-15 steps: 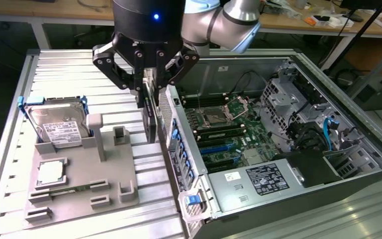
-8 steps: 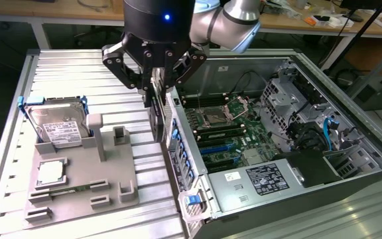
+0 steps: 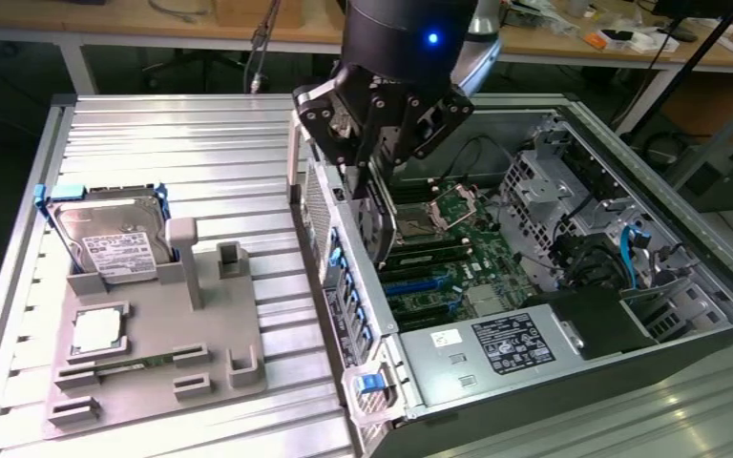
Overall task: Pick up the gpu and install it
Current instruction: 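Pick up the gpu and move the gpu toward the slot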
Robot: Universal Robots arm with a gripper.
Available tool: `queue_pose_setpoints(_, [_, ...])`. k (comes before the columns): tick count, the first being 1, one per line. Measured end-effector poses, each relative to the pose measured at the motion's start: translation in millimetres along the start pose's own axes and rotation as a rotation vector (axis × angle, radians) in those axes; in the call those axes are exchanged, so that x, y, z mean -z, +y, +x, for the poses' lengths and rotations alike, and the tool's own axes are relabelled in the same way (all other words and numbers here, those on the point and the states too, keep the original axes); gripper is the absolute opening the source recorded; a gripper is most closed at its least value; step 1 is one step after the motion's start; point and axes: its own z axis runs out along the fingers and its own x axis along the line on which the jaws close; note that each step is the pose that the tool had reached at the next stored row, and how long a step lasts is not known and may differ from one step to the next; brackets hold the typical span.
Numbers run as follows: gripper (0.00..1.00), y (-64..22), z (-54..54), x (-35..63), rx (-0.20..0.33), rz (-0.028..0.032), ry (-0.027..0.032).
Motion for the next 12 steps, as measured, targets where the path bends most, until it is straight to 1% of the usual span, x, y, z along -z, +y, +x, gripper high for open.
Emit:
queue_pose_setpoints(3, [0.27,-0.2,-23.3,-0.5,0.0,0.0,0.0])
queue_pose_setpoints(6, [0.27,-0.4,-42.2,-0.9,0.0,0.0001,0.0001])
queue_pose_setpoints(12, [0.27,-0.6,-52.8,-1.1,0.0,0.0,0.0])
